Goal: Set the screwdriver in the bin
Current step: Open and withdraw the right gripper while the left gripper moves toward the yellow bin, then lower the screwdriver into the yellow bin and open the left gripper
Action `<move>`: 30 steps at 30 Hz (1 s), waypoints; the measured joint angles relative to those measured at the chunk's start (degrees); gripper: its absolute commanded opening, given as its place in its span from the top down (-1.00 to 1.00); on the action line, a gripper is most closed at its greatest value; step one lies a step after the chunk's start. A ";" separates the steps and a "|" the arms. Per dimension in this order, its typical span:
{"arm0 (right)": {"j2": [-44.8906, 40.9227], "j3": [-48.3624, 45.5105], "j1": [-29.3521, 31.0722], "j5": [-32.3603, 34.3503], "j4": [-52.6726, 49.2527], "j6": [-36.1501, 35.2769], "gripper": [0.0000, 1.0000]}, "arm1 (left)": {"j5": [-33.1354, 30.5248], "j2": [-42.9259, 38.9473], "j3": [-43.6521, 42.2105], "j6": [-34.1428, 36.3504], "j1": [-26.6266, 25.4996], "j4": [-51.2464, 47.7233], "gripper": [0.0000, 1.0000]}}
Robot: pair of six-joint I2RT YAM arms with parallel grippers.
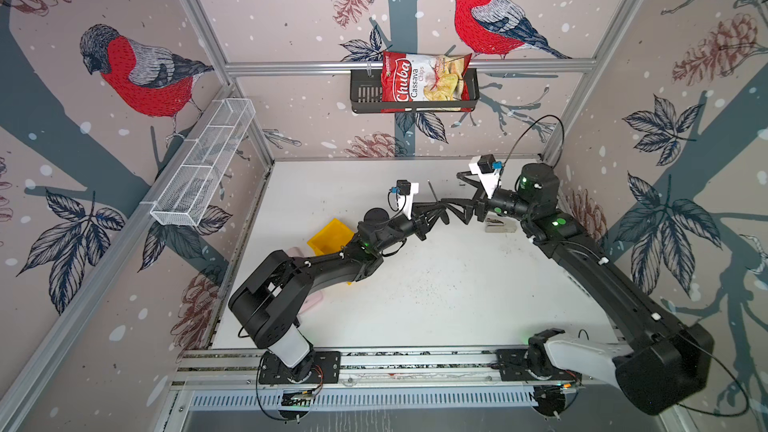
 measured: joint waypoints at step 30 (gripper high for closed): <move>9.57 3.58 21.05 6.73 -6.78 -15.63 -0.99 | -29.66 -33.53 -11.04 -13.92 13.07 -55.15 1.00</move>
